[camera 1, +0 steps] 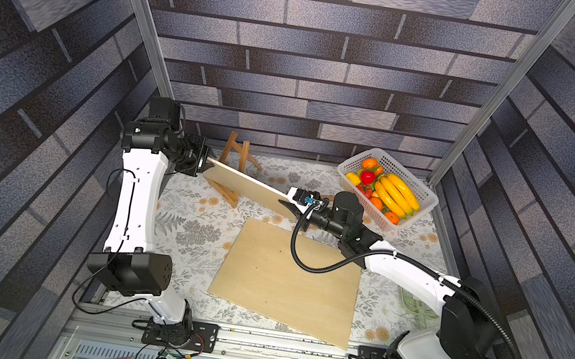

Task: Assemble the easel
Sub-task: Place the drawing board on the easel.

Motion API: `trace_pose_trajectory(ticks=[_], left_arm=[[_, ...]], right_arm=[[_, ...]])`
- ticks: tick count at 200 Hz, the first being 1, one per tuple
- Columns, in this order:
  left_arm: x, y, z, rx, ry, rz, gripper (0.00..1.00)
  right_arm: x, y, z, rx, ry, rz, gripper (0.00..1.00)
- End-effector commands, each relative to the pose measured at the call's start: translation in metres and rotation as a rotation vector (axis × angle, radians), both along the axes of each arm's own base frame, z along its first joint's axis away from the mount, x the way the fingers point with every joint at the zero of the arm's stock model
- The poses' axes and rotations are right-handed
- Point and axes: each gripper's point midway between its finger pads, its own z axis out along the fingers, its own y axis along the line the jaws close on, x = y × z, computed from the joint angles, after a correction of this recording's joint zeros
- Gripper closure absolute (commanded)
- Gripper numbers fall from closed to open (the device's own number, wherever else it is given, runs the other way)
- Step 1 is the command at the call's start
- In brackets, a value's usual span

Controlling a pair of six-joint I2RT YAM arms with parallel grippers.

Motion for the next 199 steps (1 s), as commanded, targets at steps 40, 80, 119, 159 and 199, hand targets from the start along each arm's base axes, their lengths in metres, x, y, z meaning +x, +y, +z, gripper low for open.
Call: trace_pose_trajectory(ticks=[40,80,119,159,199], left_arm=[[0.015,-0.027,0.059,-0.216,-0.238,-0.091,0.76],[0.019,-0.024,0.056,-0.226,-0.242,-0.088,0.51],[0.021,-0.015,0.059,-0.236,-0.265,-0.065,0.0],[0.016,-0.002,0.062,-0.254,-0.294,-0.035,0.0],[0.008,0.007,0.066,-0.275,-0.325,-0.019,0.0]], right_arm=[[0.002,0.014,0.027,0.158,0.107,0.0,1.0],[0.006,0.016,0.018,0.155,0.13,-0.009,1.0],[0.011,0.018,0.012,0.16,0.151,-0.025,1.0],[0.021,0.02,0.004,0.167,0.182,-0.065,1.0],[0.031,0.027,0.004,0.157,0.231,-0.084,1.0]])
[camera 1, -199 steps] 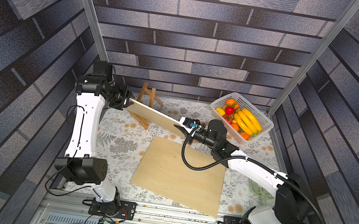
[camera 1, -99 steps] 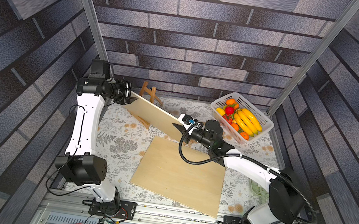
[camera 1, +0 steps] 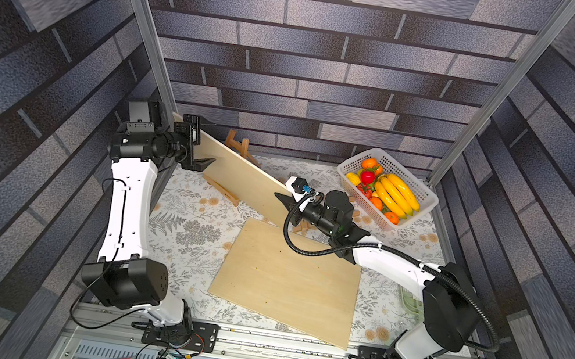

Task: Assemble the easel
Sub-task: Place the drawing board on the easel.

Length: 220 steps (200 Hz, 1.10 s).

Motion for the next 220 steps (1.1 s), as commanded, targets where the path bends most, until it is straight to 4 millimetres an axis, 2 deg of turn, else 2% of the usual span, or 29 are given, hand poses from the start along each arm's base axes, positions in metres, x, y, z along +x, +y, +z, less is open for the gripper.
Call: trace_pose_trajectory(ticks=[1,48,80,120,166,220], left_arm=[[-0.012,-0.001,0.02,-0.017,-0.075,-0.01,0.0],[-0.024,0.009,0.024,-0.04,-0.115,0.004,0.0],[-0.037,0.011,0.019,-0.065,-0.113,-0.003,0.0],[-0.051,0.019,0.014,-0.08,-0.121,0.016,0.0],[-0.061,0.022,0.006,-0.082,-0.113,0.02,0.0],[-0.065,0.025,0.002,-0.089,-0.106,0.026,0.0]], right_arm=[[0.002,0.012,0.012,0.035,0.033,0.012,1.0],[0.016,0.018,0.008,0.034,0.062,0.0,1.0],[0.037,0.015,0.014,0.076,0.102,-0.027,1.0],[0.048,0.022,0.02,0.084,0.106,-0.006,1.0],[0.062,0.03,0.01,0.081,0.117,-0.006,1.0],[0.086,0.036,0.003,0.107,0.144,-0.026,1.0]])
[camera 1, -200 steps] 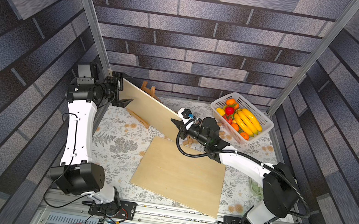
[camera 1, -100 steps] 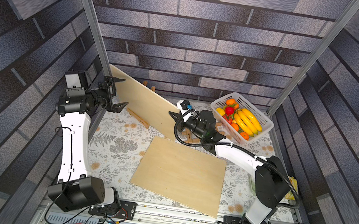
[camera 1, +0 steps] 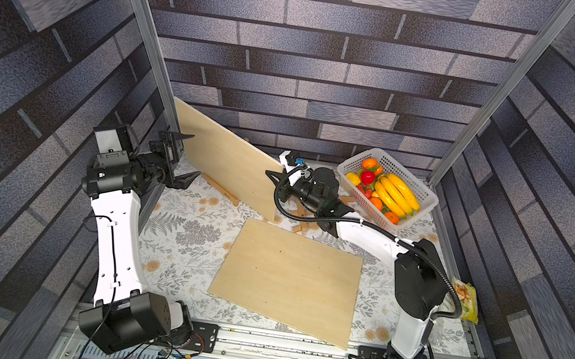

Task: Assemble the easel
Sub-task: Place the drawing board on the easel.

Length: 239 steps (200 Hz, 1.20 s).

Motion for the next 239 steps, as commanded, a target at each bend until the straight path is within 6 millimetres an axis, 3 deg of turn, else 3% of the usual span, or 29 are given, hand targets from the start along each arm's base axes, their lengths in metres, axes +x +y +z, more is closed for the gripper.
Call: trace_pose_trajectory(ticks=[1,43,45,48,72,179,223,239], left_arm=[[-0.008,-0.003,0.005,0.015,-0.035,-0.021,0.0],[-0.014,0.001,0.002,0.012,-0.028,-0.01,0.0],[-0.014,0.002,0.002,0.012,-0.028,-0.009,0.0],[-0.014,0.002,0.001,0.011,-0.026,-0.006,0.0],[-0.019,0.005,-0.002,0.005,-0.023,0.004,0.0],[-0.029,0.012,-0.022,-0.002,0.004,0.03,0.0],[-0.029,0.014,-0.028,0.0,0.02,0.026,0.0],[-0.029,0.015,-0.03,-0.003,0.026,0.025,0.0]], right_arm=[[0.016,0.002,-0.011,0.005,0.019,-0.006,1.0],[0.036,-0.002,-0.011,0.044,0.062,-0.024,1.0],[0.042,0.0,-0.027,0.031,0.09,-0.028,1.0],[0.044,0.0,-0.03,0.032,0.097,-0.029,1.0],[0.058,-0.007,-0.032,0.074,0.132,-0.05,1.0],[0.087,-0.027,-0.063,0.073,0.13,-0.03,0.97],[0.09,-0.025,-0.077,0.064,0.133,-0.009,0.89],[0.092,-0.026,-0.083,0.064,0.136,-0.012,0.81]])
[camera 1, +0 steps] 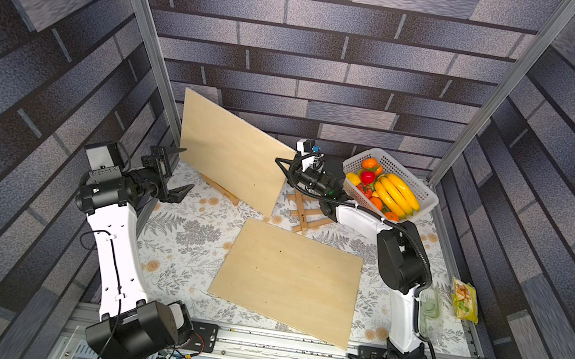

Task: Assemble the easel
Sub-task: Place the drawing board on the easel.

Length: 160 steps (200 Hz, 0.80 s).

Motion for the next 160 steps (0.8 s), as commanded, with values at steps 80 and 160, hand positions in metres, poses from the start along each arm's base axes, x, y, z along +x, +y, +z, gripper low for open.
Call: trace_pose_trajectory(ticks=[80,160], left_arm=[[-0.008,0.006,-0.017,-0.01,0.021,-0.021,0.0],[-0.007,0.008,-0.024,-0.002,0.022,-0.026,0.0]], right_arm=[[0.024,-0.008,-0.077,-0.132,-0.005,-0.075,0.49],[0.024,-0.033,-0.09,-0.148,0.027,-0.146,0.04]])
